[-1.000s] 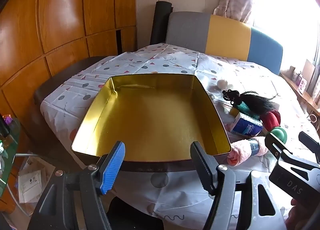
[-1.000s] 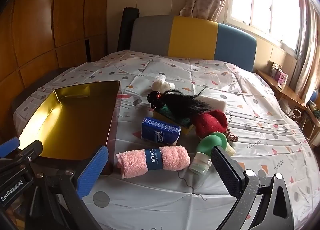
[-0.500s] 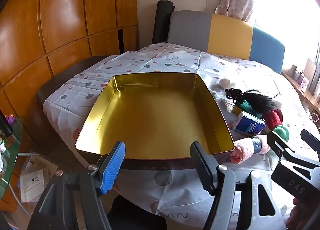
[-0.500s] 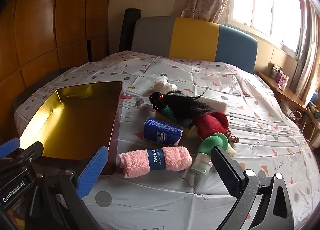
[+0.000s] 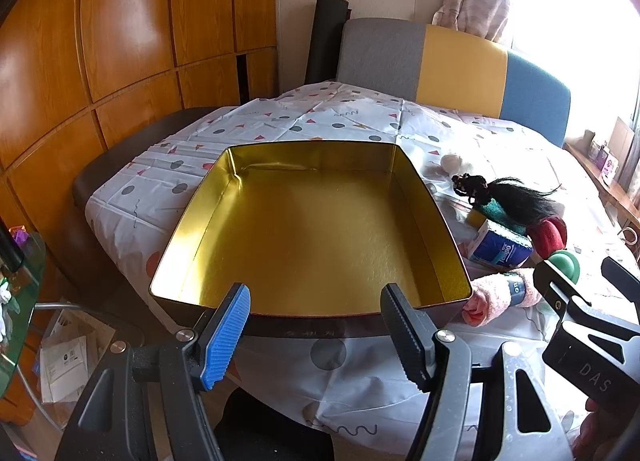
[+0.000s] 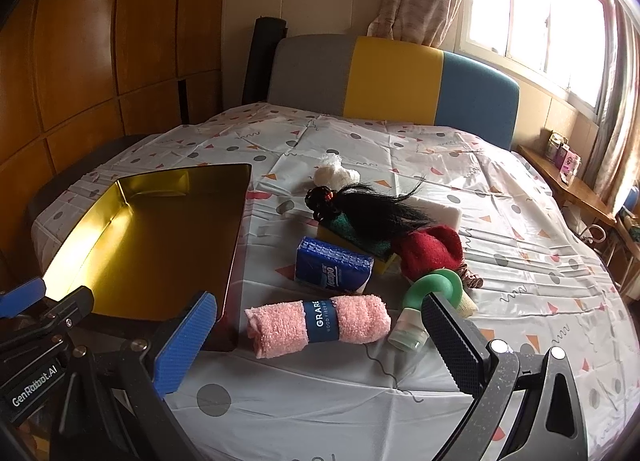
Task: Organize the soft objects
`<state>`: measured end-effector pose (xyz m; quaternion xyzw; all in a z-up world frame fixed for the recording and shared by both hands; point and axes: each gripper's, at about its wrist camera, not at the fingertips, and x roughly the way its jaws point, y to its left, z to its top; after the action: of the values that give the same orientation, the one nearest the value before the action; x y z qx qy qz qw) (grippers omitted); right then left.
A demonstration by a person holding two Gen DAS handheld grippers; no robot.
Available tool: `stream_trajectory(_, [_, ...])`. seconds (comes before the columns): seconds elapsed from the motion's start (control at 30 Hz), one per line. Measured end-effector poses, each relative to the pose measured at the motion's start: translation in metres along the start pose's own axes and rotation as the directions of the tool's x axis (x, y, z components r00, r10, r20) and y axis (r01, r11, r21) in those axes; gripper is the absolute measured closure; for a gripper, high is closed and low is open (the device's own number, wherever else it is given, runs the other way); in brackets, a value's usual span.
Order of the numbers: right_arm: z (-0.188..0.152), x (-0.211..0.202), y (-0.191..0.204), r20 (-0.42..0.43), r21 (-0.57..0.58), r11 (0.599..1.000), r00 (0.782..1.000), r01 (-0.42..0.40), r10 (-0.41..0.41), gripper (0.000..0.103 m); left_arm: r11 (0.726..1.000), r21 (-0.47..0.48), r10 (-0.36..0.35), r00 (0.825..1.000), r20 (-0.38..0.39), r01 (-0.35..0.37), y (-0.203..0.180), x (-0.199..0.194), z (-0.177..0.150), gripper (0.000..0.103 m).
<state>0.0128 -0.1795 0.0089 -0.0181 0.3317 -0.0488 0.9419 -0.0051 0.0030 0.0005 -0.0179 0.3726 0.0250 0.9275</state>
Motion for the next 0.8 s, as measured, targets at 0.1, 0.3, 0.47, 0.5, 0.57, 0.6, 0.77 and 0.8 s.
stream_trajectory(0.1, [0.0000, 0.0001, -0.0001, 0.000, 0.000, 1.000, 1.000, 0.000, 0.000, 0.000, 1.000, 0.000, 0.001, 1.000, 0.000, -0.001, -0.0011, 0.0001, -0.0001, 0.034])
stream_trajectory(0.3, [-0.0002, 0.0003, 0.0000, -0.001, -0.001, 1.000, 1.000, -0.001, 0.001, 0.000, 1.000, -0.001, 0.000, 1.000, -0.001, 0.000, -0.0008, 0.0004, 0.0000, 0.034])
stream_trajectory(0.47, [0.0002, -0.0004, 0.0010, 0.000, -0.001, 1.000, 1.000, 0.000, 0.000, 0.000, 1.000, -0.001, 0.000, 1.000, -0.001, 0.000, -0.0004, 0.0005, -0.0004, 0.034])
stream_trajectory(0.5, [0.0003, -0.0004, 0.0016, 0.001, -0.001, 1.000, 1.000, -0.001, 0.001, 0.000, 1.000, -0.002, 0.000, 1.000, -0.001, 0.000, -0.0002, 0.0008, -0.0006, 0.034])
stream_trajectory(0.57, [0.0002, -0.0010, 0.0011, 0.002, -0.001, 1.000, 1.000, -0.002, 0.002, 0.000, 1.000, -0.002, 0.000, 1.000, -0.001, 0.000, -0.0005, 0.0006, -0.0006, 0.034])
stream_trajectory(0.6, [0.0002, -0.0010, 0.0010, 0.002, -0.001, 1.000, 1.000, -0.001, 0.001, 0.000, 1.000, -0.002, 0.001, 1.000, -0.002, -0.001, -0.0005, 0.0008, -0.0007, 0.034])
stream_trajectory(0.77, [0.0003, -0.0012, 0.0010, 0.002, -0.001, 1.000, 1.000, -0.002, 0.002, 0.000, 1.000, -0.002, -0.001, 1.000, -0.004, 0.001, 0.0002, 0.0004, -0.0014, 0.034])
stream_trajectory(0.8, [0.0002, -0.0012, 0.0010, 0.003, -0.001, 1.000, 1.000, -0.001, 0.001, 0.000, 1.000, -0.002, 0.000, 1.000, -0.004, 0.000, 0.0002, 0.0004, -0.0015, 0.034])
